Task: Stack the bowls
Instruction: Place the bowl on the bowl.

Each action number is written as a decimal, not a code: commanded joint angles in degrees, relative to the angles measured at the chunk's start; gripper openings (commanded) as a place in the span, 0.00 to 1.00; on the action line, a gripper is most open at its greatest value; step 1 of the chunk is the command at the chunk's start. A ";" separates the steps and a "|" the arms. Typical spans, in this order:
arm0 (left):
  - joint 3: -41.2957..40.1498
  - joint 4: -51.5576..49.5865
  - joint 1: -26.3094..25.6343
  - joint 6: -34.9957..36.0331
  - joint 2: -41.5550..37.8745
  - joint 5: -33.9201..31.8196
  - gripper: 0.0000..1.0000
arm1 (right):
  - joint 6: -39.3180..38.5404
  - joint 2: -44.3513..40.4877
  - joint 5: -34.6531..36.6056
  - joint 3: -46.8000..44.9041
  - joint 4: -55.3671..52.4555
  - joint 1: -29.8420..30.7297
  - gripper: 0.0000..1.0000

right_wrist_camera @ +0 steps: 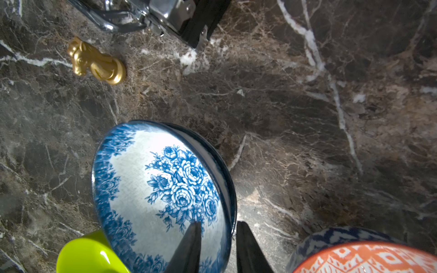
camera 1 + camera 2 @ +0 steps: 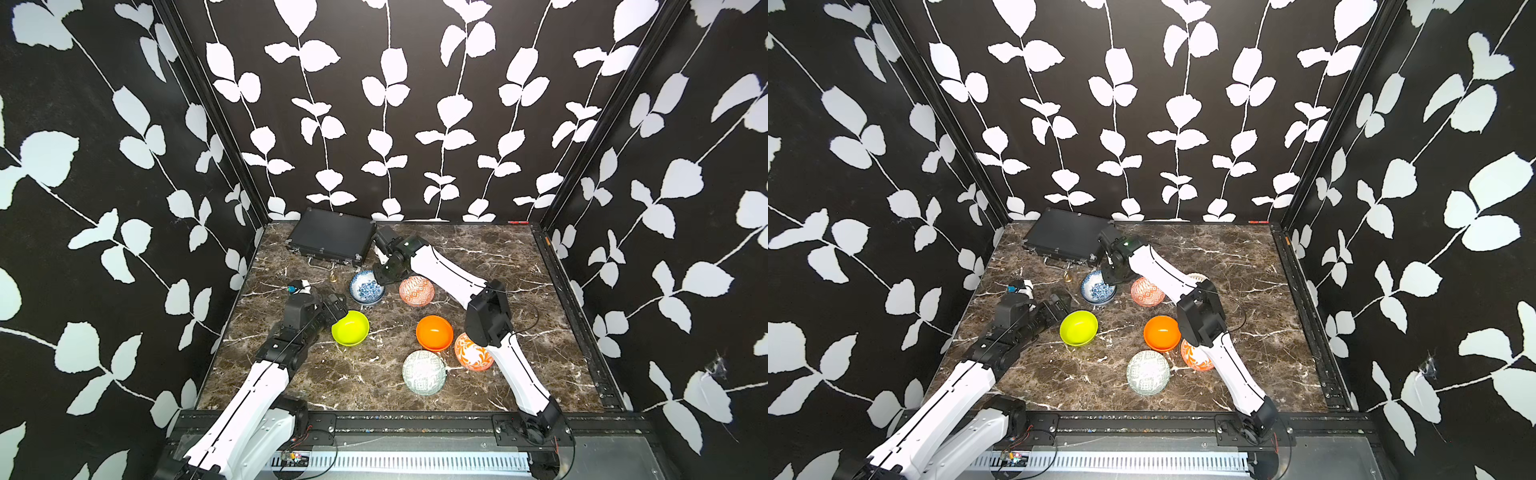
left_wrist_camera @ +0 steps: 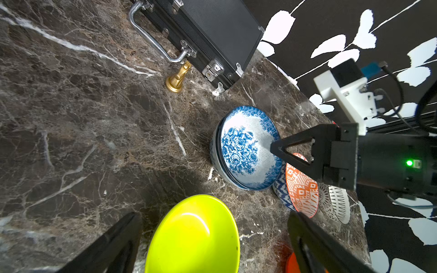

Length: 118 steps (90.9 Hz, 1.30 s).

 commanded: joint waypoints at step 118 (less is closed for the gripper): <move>-1.12 0.84 0.78 -0.02 -0.42 0.77 0.99 | 2.09 -3.75 1.55 -6.60 3.22 -0.09 0.06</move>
